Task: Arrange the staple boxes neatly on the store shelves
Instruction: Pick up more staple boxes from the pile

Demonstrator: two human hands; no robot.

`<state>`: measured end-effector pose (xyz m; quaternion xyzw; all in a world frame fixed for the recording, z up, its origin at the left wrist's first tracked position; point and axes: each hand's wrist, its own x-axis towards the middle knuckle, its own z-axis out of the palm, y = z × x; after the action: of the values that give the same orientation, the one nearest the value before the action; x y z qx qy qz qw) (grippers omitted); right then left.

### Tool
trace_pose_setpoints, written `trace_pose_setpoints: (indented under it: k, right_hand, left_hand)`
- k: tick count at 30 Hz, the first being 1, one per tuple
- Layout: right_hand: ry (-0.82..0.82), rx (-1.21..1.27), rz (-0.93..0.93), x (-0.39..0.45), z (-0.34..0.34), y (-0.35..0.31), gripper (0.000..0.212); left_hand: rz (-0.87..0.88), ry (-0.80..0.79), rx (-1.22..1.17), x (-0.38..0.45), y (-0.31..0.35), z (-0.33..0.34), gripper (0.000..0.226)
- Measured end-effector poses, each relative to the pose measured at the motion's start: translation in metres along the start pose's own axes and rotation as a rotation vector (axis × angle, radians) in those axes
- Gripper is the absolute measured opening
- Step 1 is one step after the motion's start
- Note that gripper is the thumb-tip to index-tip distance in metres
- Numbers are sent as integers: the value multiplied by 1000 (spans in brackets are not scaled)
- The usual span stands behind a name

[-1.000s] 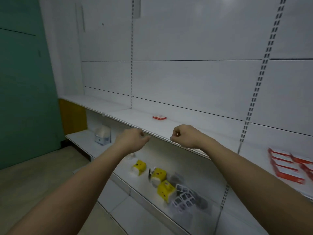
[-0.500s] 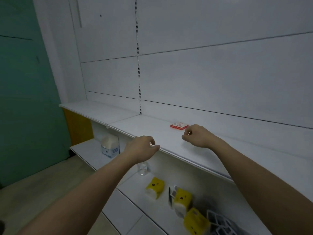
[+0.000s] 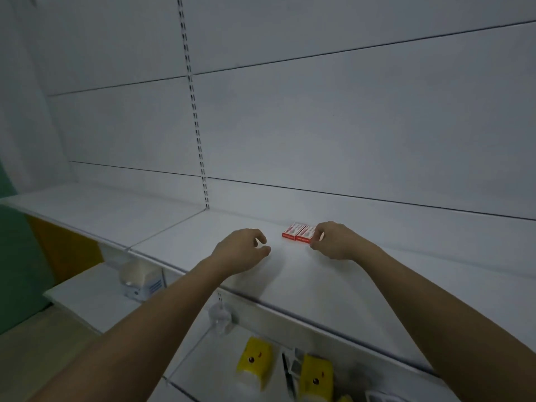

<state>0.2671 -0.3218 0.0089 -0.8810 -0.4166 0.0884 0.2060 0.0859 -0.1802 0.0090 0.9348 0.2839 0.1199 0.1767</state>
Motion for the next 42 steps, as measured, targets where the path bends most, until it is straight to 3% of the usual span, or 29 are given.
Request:
trace_pose_setpoints:
  k: [5, 10, 16, 20, 23, 27, 32, 37, 42]
  right_hand:
    - [35, -36, 125, 43, 16, 0, 39]
    - [-49, -10, 223, 77, 20, -3, 66]
    - [40, -7, 165, 78, 25, -1, 63]
    - [-48, 42, 127, 67, 13, -3, 50]
    - [-91, 69, 125, 63, 8, 6, 45]
    - [-37, 170, 157, 63, 13, 7, 32]
    - [74, 118, 168, 68, 22, 4, 31]
    - [-31, 127, 171, 63, 9, 12, 33]
    - [4, 4, 159, 64, 15, 15, 48]
  left_hand:
    - [110, -112, -93, 66, -22, 21, 32]
    - [374, -171, -158, 136, -38, 30, 34]
    - [683, -220, -220, 187, -30, 55, 37]
    - [727, -326, -238, 201, -30, 55, 34]
    - [736, -316, -161, 204, -39, 51, 28]
    - [734, -365, -131, 203, -43, 50, 35]
    - [829, -497, -103, 200, -45, 42, 56]
    - [788, -443, -121, 197, -48, 44, 42]
    - [703, -439, -177, 200, -51, 35, 35]
